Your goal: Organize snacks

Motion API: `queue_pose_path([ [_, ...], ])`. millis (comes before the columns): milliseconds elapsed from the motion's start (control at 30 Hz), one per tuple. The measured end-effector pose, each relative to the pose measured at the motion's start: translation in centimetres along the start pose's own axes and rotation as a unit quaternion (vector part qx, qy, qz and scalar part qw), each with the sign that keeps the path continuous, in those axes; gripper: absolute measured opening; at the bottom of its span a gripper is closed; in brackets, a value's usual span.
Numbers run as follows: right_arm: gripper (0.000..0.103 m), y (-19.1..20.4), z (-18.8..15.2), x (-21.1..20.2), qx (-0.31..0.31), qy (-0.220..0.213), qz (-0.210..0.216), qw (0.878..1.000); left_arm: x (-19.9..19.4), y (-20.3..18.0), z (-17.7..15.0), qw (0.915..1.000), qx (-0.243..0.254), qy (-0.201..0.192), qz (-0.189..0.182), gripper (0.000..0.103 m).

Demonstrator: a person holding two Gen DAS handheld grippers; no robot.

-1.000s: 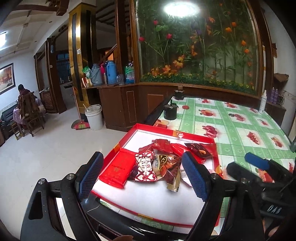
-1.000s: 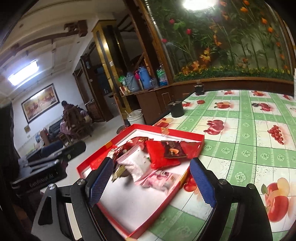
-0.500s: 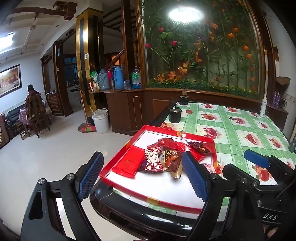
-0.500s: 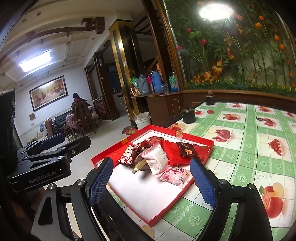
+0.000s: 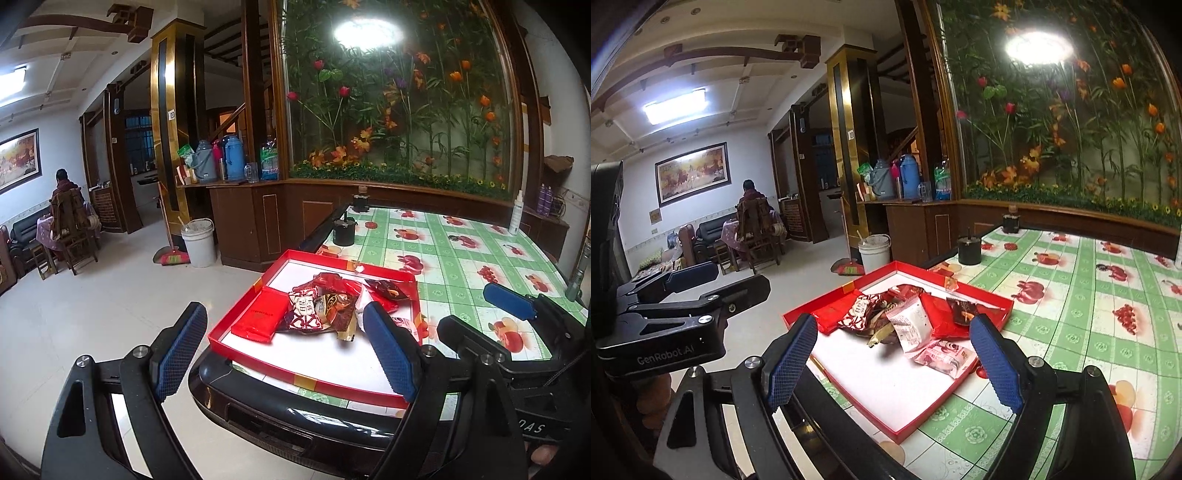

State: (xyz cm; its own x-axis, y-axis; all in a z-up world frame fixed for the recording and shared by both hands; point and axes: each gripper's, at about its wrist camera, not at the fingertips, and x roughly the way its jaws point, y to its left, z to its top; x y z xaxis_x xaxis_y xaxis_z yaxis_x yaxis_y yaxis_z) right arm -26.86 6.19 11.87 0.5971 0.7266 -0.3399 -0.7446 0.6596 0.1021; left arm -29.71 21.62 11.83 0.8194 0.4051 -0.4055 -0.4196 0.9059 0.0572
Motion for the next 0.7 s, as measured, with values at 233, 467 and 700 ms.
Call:
queue_pose_path([
  [233, 0.086, 0.6, 0.7, -0.2, -0.006, -0.003, -0.014, 1.0, -0.7, 0.2, 0.2, 1.0, -0.001, 0.005, -0.003, 0.087],
  [467, 0.086, 1.3, 1.0, -0.5, -0.015, -0.009, -0.039, 0.999, -1.3, 0.7, 0.7, 0.9999, -0.009, 0.003, -0.005, 0.087],
  [700, 0.086, 1.2, 1.1, -0.2, -0.02, -0.009, -0.037, 0.999, -1.1, 0.1, 1.0, 1.0, 0.0, -0.004, -0.004, 0.087],
])
